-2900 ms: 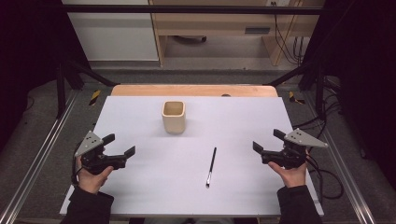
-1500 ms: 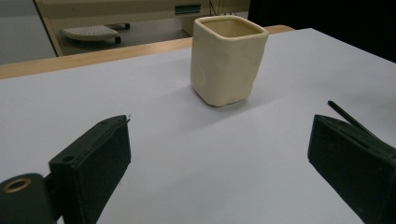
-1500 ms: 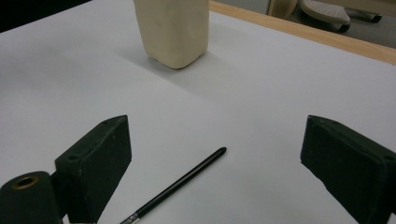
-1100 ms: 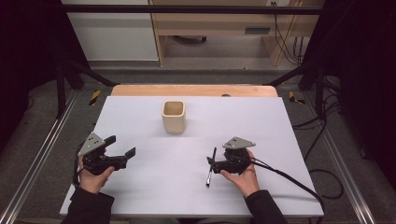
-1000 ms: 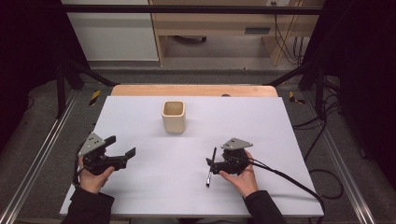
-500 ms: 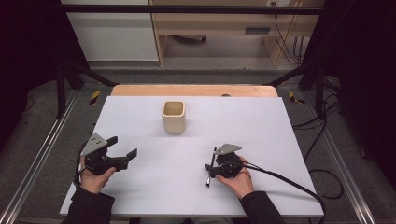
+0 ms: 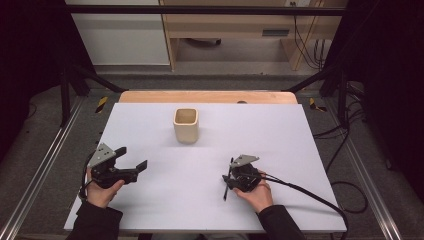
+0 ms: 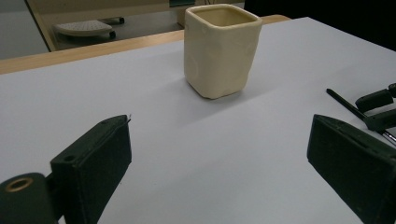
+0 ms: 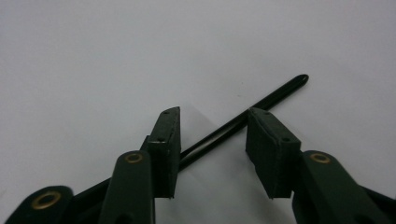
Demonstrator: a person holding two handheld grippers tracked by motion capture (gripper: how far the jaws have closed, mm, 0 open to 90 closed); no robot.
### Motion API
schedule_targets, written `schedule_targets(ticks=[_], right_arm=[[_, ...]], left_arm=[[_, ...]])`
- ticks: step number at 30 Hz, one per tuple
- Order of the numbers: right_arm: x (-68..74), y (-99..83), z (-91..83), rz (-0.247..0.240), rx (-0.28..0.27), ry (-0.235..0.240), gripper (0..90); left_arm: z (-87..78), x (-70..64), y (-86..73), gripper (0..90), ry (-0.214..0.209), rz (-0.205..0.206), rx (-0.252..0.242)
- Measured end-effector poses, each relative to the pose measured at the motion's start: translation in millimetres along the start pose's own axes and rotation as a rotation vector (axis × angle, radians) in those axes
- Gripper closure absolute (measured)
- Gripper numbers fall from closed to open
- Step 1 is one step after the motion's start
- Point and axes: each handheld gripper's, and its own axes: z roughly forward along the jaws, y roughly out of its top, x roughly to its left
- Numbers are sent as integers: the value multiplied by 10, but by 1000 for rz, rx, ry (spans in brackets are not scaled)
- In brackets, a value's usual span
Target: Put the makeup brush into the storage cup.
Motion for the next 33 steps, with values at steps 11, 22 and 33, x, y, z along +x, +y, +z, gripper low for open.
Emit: schedule_targets(ticks=[11, 22, 33], right_arm=[[-43, -16, -80, 19, 48, -21, 685], [-104, -52, -148, 47, 78, -36, 744], [-136, -62, -192, 68, 104, -69, 789]], left_arm=[[15, -18, -2, 62, -2, 4, 7], [13, -18, -7, 63, -3, 0, 5], [6, -21, -11, 63, -5, 2, 6]])
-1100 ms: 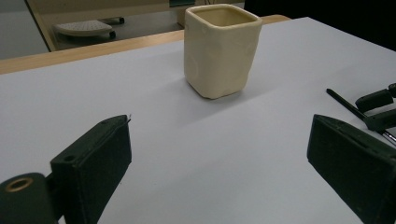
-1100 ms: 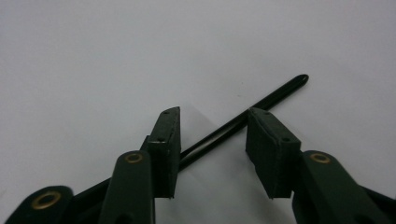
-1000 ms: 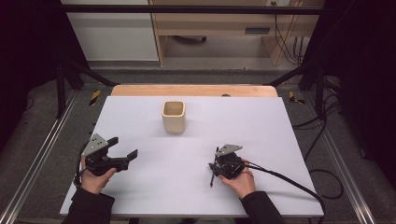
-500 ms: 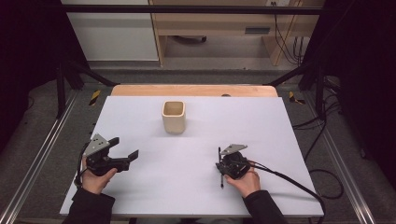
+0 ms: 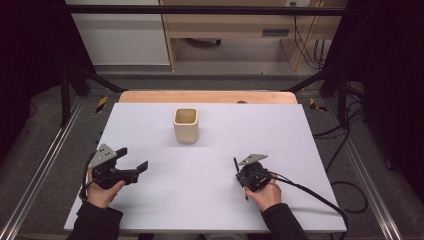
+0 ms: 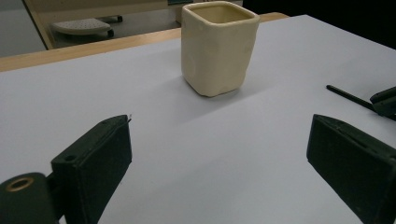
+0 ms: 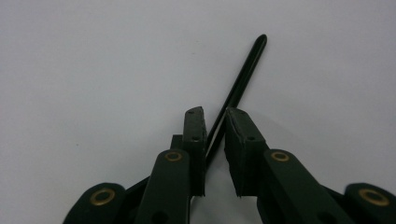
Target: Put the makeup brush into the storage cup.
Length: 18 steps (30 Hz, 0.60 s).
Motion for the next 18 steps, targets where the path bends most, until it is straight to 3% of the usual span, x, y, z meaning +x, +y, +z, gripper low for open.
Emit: schedule_targets(ticks=[15, 18], right_arm=[[-4, 3, 1, 30, 8, -9, 801], [-16, 4, -8, 18, 14, -12, 812]], left_arm=[[17, -5, -4, 64, 0, 4, 7], [17, -8, -4, 64, 0, 3, 8]])
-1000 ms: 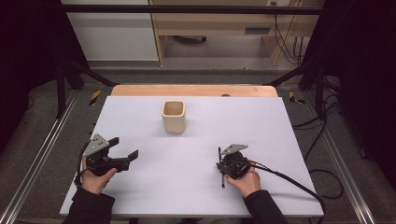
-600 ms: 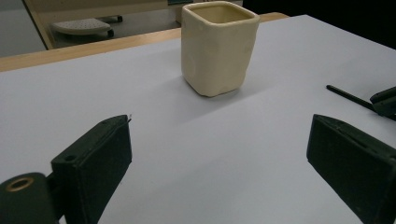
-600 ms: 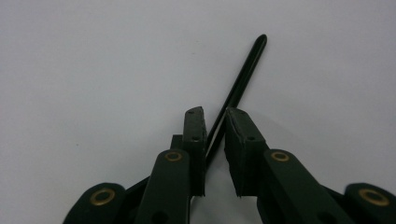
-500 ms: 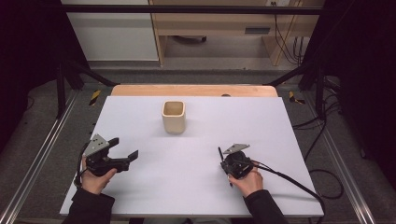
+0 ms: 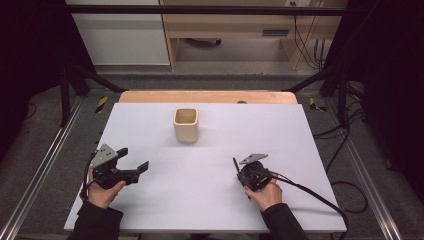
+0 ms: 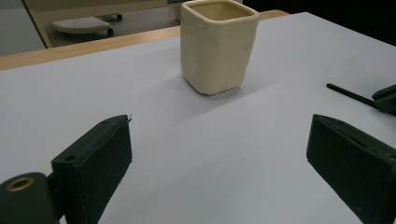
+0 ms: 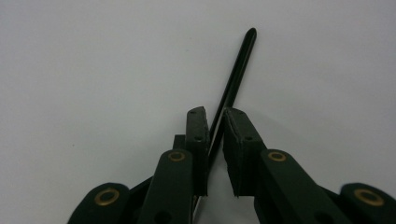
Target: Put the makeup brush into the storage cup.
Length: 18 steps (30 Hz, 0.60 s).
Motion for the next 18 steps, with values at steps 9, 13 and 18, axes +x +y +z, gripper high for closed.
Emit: schedule_targets(ticks=[9, 13, 18], right_arm=[[-127, -28, -35, 18, 19, -6, 840], [-145, -35, -34, -3, 10, 14, 840], [-173, -46, -27, -20, -2, 41, 837]], left_arm=[[9, -7, 0, 64, -3, 6, 4], [7, -10, -3, 64, -5, 7, 3], [17, -12, -5, 64, -7, 7, 8]])
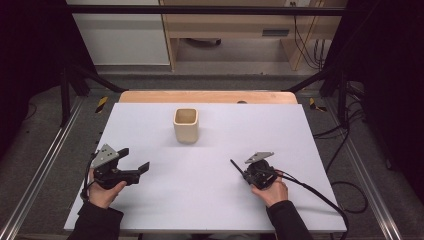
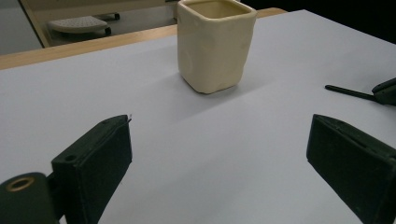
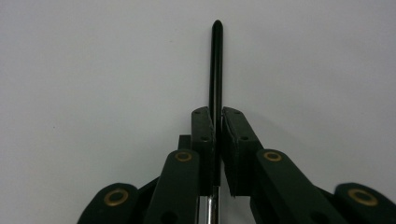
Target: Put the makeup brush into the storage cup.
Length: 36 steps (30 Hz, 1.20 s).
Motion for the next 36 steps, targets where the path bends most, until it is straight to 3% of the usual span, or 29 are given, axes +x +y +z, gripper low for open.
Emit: schedule_targets(ticks=[4, 8, 13, 16, 17, 20, 25, 28, 32, 36], right_arm=[[7, 2, -1, -1, 5, -10, 800], [-12, 41, -65, -16, -5, -26, 682], [-38, 133, -163, -28, 14, -10, 608], [-46, 235, -191, -25, 80, -9, 548], [-64, 303, -180, -44, 128, -4, 539], [-79, 369, -133, -74, 179, -2, 522], [-76, 394, -55, -76, 242, 11, 548], [-94, 385, 6, -83, 287, 20, 610], [-72, 376, 24, -68, 307, 35, 670], [-72, 367, 54, -85, 318, 42, 719]], left_arm=[[9, -11, 1, 64, -2, 4, 4], [15, -14, -1, 64, -6, 5, 8], [25, -8, -3, 64, -7, 4, 11], [23, -8, -1, 64, -11, 5, 12], [23, -7, -2, 64, -11, 4, 11], [27, -7, -5, 64, -12, 3, 17], [33, -10, -7, 63, -14, 6, 20], [35, -6, -9, 63, -14, 6, 22], [41, -10, -12, 63, -15, 6, 24], [53, -15, -16, 63, -17, 8, 30]])
